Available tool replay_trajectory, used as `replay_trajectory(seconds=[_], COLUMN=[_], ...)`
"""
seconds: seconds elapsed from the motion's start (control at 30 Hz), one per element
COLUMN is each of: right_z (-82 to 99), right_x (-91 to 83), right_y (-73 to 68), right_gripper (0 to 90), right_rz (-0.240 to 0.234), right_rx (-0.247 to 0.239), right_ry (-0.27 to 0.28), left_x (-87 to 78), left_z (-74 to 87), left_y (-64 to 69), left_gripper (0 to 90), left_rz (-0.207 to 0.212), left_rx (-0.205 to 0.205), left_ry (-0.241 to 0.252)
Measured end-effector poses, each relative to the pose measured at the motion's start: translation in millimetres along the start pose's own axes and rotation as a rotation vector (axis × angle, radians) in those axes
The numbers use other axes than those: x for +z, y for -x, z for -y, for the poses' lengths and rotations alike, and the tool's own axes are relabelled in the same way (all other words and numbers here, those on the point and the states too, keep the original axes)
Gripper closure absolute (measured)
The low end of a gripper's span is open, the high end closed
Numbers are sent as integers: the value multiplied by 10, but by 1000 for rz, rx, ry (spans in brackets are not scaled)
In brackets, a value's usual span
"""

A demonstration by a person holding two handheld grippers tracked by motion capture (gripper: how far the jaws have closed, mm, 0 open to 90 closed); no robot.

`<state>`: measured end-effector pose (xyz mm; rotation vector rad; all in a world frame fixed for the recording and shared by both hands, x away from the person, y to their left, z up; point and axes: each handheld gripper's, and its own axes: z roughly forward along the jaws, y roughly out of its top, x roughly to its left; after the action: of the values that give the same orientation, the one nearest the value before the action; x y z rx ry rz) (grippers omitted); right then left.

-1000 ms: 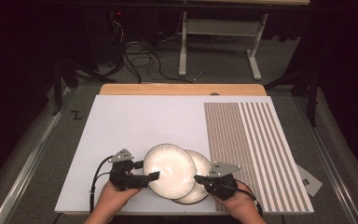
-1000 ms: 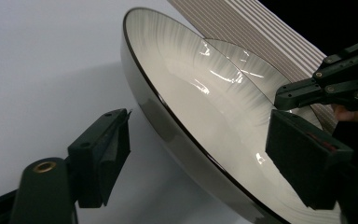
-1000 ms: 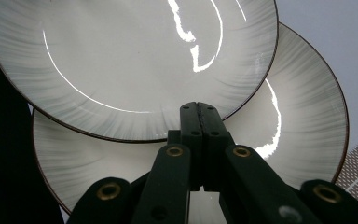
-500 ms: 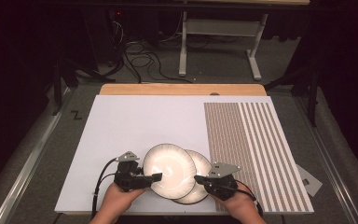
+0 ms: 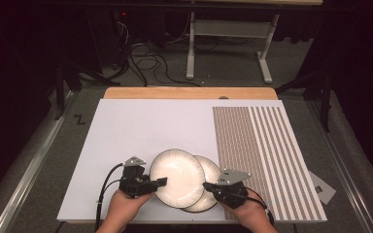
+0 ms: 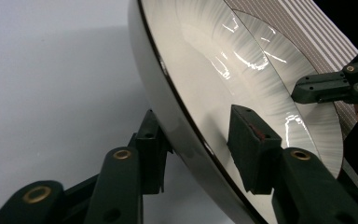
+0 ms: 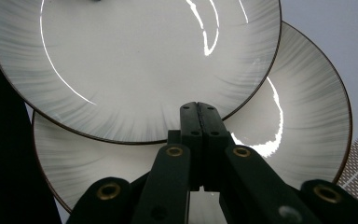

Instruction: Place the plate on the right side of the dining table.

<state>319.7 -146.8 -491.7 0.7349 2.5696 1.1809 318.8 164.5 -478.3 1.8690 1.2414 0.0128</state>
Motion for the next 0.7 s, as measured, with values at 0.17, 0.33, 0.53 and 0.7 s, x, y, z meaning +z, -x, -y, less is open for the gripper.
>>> replay_trajectory(seconds=[0.17, 0.33, 0.53, 0.7], right_z=[-4, -3, 3, 7], right_x=[-7, -16, -31, -80], right_y=[-6, -6, -17, 8], right_gripper=[900, 900, 900, 900], right_rz=[3, 3, 5, 12], right_rx=[5, -2, 8, 17], right_ry=[3, 7, 4, 28], left_x=[4, 4, 15, -10], left_z=[-9, -25, -26, -25], left_y=[-6, 23, 65, 89], left_gripper=[618, 653, 712, 765], left_rz=[3, 8, 25, 50], left_rx=[-15, -6, 6, 23], left_ry=[4, 25, 47, 86])
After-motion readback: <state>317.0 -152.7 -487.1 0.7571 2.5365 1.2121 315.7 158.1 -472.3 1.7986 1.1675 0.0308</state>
